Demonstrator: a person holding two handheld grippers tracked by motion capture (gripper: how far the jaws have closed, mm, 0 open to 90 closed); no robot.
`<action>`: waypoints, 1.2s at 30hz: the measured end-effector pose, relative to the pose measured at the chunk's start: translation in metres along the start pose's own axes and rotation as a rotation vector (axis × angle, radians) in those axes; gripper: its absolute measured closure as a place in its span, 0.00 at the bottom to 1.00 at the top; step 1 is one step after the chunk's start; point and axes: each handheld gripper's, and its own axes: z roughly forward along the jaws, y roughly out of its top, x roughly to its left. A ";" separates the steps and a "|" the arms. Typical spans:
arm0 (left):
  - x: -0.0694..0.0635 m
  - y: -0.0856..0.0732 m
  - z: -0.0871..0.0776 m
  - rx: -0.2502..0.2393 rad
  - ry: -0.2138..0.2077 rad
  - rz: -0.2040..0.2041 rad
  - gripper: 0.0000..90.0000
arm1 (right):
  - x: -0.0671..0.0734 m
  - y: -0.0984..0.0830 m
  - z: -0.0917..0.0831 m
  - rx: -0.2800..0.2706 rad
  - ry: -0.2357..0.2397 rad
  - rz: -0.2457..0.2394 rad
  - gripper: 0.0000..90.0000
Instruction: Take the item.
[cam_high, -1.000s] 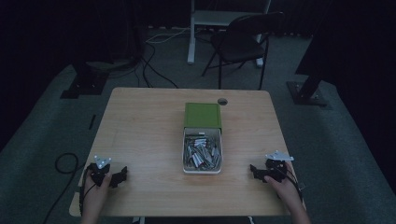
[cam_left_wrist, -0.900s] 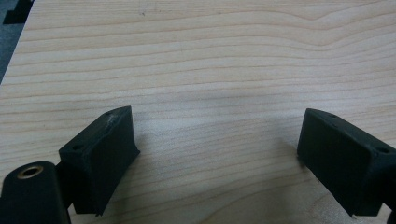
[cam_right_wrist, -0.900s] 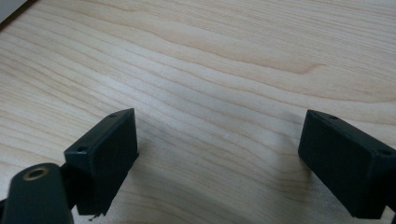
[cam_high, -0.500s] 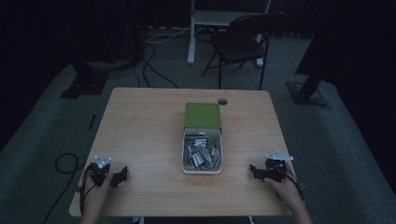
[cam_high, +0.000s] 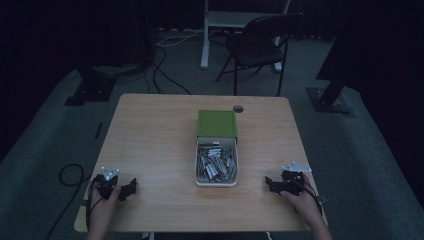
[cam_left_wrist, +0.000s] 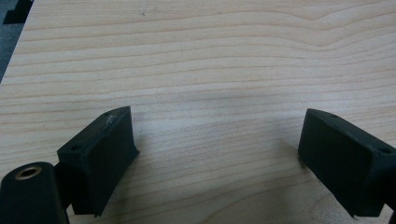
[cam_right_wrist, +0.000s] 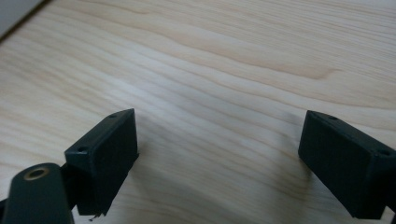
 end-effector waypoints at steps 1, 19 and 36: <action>0.000 0.000 0.000 0.000 0.000 0.000 0.13 | 0.001 0.000 0.000 0.000 0.011 -0.005 0.13; 0.000 0.000 0.000 0.000 0.003 -0.002 0.13 | 0.036 0.032 -0.023 -0.080 0.074 -0.009 0.13; -0.001 0.000 0.000 0.000 0.006 -0.005 0.13 | 0.062 0.068 -0.055 -0.187 0.090 -0.037 0.24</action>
